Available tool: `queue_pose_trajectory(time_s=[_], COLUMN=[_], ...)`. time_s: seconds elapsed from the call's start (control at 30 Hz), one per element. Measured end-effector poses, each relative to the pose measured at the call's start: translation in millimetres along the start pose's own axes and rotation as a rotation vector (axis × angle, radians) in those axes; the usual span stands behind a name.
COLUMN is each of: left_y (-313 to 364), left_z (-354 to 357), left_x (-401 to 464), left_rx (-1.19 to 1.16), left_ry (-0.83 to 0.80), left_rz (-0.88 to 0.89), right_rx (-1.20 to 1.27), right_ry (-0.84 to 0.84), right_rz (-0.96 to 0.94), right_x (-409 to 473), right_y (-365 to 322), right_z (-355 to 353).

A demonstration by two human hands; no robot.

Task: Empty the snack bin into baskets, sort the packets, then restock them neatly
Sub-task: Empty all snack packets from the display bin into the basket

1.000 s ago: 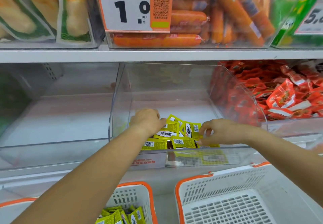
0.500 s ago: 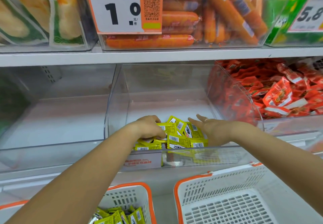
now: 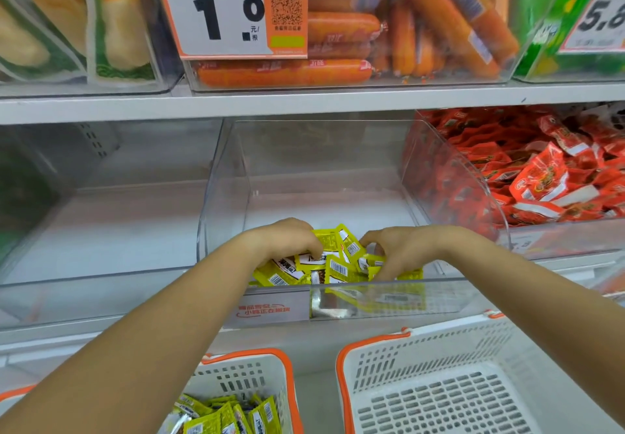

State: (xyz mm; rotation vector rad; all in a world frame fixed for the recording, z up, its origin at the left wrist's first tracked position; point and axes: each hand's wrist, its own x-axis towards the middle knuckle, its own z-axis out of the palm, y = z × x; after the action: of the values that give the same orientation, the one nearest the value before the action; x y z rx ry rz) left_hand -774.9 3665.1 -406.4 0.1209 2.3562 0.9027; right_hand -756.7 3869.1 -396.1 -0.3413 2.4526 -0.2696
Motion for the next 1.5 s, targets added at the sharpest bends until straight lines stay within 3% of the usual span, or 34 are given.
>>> queue_pose_trajectory(time_s=[0.27,0.43,0.57,0.7,0.77,0.87,1.03,1.2,1.33,1.5], left_y=[8,11,9,7,7,5,0,-8,-10,-4], left_z=[-14,-23,-27,-21,-15,-5,-6,1,4,7], left_x=[-17,-27,-37,-35,-33,-33,-32,-27,-25,-30], left_rx=[0.065,0.248,0.282,0.377,0.453,0.569,0.434,0.286,0.184,0.12], left_ry=[0.01,-0.097,-0.307,-0.331,-0.302,-0.228,-0.216,-0.185,-0.189,-0.245], left_rz=[-0.005,-0.035,-0.131,-0.104,-0.075,-0.016,-0.021,0.039,0.086,0.165], right_rx=[0.407,0.692,0.505,0.233,0.245,0.465,0.576,0.427,0.508,0.293], right_ry=[0.063,-0.093,-0.118,0.023,0.053,-0.054,-0.071,-0.013,-0.002,0.095], right_rz=[-0.081,-0.154,-0.129,-0.134,-0.139,-0.14,-0.113,-0.154,-0.169,-0.189], right_x=[-19,-24,-26,-23,-20,-21,-19,-10,-6,4], right_y=[3,-3,-6,-14,-16,-17,-8,-5,-3,-3], right_z=[6,1,3,10,12,10,5,13,14,16])
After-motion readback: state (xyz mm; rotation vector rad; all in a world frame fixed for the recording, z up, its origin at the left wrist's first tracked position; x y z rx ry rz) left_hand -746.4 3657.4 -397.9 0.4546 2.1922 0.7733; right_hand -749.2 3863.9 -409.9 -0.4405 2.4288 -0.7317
